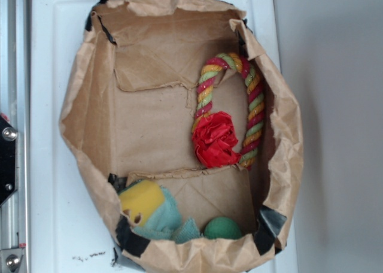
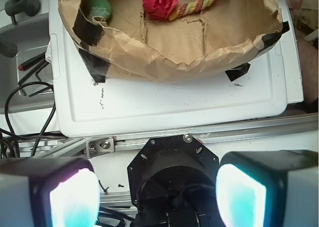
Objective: Grab the red paper.
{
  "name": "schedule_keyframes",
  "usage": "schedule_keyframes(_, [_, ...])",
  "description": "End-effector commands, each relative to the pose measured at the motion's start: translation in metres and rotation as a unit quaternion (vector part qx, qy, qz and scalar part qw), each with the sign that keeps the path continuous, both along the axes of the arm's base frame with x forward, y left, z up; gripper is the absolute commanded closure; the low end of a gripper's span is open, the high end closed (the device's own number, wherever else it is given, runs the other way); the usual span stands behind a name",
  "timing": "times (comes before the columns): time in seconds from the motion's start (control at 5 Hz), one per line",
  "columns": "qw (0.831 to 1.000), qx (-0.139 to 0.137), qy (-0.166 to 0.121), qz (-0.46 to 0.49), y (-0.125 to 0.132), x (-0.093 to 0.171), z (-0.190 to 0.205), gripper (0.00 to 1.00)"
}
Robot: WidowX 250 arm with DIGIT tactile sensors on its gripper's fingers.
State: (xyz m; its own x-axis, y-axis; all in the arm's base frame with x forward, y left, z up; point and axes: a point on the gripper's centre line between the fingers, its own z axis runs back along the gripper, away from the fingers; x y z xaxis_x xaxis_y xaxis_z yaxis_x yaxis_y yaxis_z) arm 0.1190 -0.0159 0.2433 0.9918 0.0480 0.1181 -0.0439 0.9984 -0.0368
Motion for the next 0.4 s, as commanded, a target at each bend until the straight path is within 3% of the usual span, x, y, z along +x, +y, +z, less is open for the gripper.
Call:
schedule_keyframes(0.0, [1.0, 0.0, 0.0, 0.0, 0.0, 0.0, 0.0, 0.0])
schedule_keyframes(0.2, [0.999, -0.005, -0.034, -0.005, 0.006, 0.05, -0.014, 0.0])
